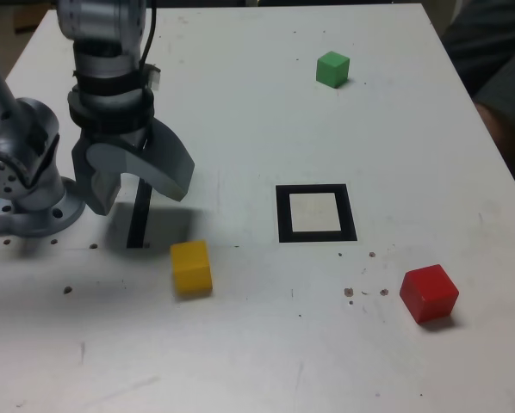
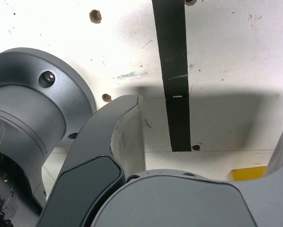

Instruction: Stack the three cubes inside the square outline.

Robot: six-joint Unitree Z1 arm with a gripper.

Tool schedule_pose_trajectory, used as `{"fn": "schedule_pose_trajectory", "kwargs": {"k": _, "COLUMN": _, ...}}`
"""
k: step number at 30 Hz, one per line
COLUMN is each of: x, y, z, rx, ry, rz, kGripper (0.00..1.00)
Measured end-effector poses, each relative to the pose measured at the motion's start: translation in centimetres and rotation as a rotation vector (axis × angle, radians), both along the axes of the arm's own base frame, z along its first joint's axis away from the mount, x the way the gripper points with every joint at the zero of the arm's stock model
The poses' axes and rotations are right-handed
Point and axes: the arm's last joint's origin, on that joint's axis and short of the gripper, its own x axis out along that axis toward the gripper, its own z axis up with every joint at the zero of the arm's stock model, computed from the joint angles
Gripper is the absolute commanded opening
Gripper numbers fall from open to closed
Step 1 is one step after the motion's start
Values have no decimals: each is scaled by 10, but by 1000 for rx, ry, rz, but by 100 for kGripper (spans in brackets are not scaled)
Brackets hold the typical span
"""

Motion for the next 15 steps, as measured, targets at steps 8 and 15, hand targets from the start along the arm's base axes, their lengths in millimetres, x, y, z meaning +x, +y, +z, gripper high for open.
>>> {"fn": "schedule_pose_trajectory", "kwargs": {"k": 8, "x": -1, "y": 0, "z": 2, "rx": 0, "ry": -5, "rz": 0, "kGripper": 99}}
{"fn": "schedule_pose_trajectory", "kwargs": {"k": 15, "x": -1, "y": 0, "z": 2, "rx": 0, "ry": -5, "rz": 0, "kGripper": 99}}
